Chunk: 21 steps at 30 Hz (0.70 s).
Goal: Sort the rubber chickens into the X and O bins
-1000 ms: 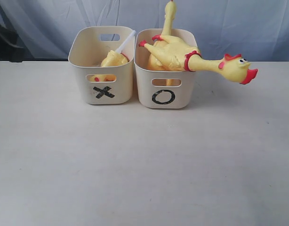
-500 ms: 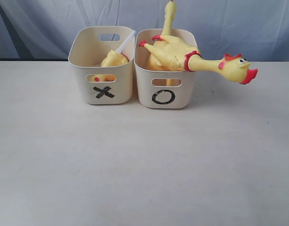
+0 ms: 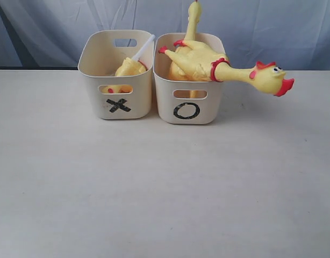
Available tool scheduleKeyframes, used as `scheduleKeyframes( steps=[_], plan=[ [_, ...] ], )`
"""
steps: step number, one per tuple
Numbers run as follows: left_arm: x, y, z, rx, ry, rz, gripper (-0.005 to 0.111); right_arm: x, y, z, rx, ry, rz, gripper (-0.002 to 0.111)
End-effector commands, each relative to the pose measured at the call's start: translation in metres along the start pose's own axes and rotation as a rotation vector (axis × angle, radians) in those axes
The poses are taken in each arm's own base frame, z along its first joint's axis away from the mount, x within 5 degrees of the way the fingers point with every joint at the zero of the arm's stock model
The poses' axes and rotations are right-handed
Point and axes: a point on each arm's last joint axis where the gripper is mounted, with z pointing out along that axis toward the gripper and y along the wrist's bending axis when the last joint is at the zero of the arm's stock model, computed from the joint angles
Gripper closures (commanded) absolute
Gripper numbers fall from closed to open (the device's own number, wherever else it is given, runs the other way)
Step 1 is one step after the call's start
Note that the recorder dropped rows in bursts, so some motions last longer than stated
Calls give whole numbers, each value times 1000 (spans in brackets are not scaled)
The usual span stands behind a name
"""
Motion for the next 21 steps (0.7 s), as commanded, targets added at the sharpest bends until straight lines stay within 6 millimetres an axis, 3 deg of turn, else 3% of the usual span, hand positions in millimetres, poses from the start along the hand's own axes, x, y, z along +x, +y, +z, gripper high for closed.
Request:
scheduleKeyframes(
  steps=[1,8,21],
  plan=[
    [4,2,-7,-43,-57,-24,107,2,-10,-17,76,-86,47,108],
    [14,3,-14,-62,-78,-41,107,7,-21,-41,122,-194,108,108],
    [18,0,-13,-38,-44,-15,107,6,-21,-41,128,-199,112,108]
  ],
)
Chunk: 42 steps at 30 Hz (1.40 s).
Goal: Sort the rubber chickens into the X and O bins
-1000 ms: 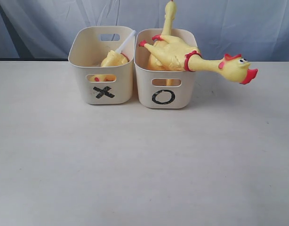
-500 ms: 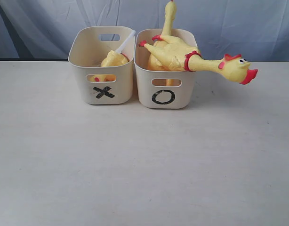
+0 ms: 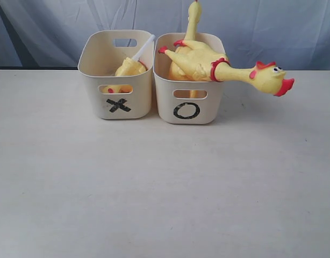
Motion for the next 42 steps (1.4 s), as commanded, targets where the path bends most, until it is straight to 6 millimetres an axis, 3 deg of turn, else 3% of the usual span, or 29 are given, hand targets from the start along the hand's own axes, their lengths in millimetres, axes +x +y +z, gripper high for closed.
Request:
scheduleKeyframes(
  steps=[1,6,13,20,42],
  plan=[
    [2,0,-1,1,4,0,107,0,-1,-1,5,-11,-1,108],
    [1,-1,-4,1,-5,2,107,0,-1,-1,7,-12,-1,108],
    [-11,4,-38,-190,-148,55,107,1,0,-4,73,-29,5,108],
    [-17,-2,-63,-237,-265,87,107,1,0,-10,179,-61,12,108],
    [-17,-3,-64,-167,-271,68,107,1,0,-11,195,-66,11,108]
  ],
)
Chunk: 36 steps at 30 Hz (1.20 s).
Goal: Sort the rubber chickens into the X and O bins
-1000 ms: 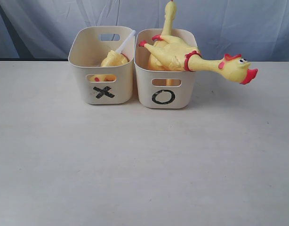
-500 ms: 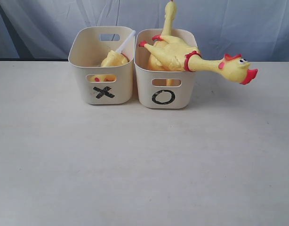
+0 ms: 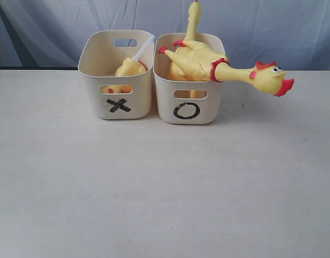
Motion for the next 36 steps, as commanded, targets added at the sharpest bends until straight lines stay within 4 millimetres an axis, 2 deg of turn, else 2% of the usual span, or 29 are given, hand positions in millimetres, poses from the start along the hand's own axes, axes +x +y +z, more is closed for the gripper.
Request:
scheduleKeyframes(
  steps=[1,5,8,10,14,18,22,28,36],
  plan=[
    [2,0,-1,8,-2,-5,107,0,-1,-1,4,-10,-6,108],
    [2,0,-1,6,7,30,107,0,0,-1,2,-12,-6,108],
    [9,1,-1,-5,43,208,107,-1,2,0,-19,-31,-7,108],
    [17,1,0,-6,69,260,107,-2,7,2,-72,-72,-15,108],
    [37,-1,1,15,135,241,107,3,36,10,-364,-271,-56,108],
    [55,-2,1,25,187,237,107,19,64,6,-716,-477,-73,108],
    [67,-3,1,33,224,239,107,38,74,1,-917,-563,-67,108],
    [90,-3,-1,44,291,351,107,64,73,13,-908,-477,-78,108],
    [129,-6,-8,77,407,384,107,119,64,35,-835,-278,-141,108]
  ],
)
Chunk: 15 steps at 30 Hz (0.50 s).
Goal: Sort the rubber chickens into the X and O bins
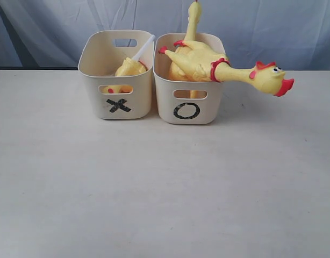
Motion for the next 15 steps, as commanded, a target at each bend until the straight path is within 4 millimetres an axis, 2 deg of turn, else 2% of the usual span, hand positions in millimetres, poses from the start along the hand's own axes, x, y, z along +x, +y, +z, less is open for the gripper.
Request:
scheduleKeyframes(
  steps=[1,7,10,15],
  plan=[
    [17,-9,3,23,40,2,107,27,-6,-6,58,113,1,108],
    [36,-19,5,52,94,0,107,35,-15,-8,167,206,22,108],
    [36,-19,5,52,95,0,107,37,-18,-9,207,221,73,108],
    [39,-22,4,84,132,-1,107,40,-24,-11,305,213,324,108]
  ],
)
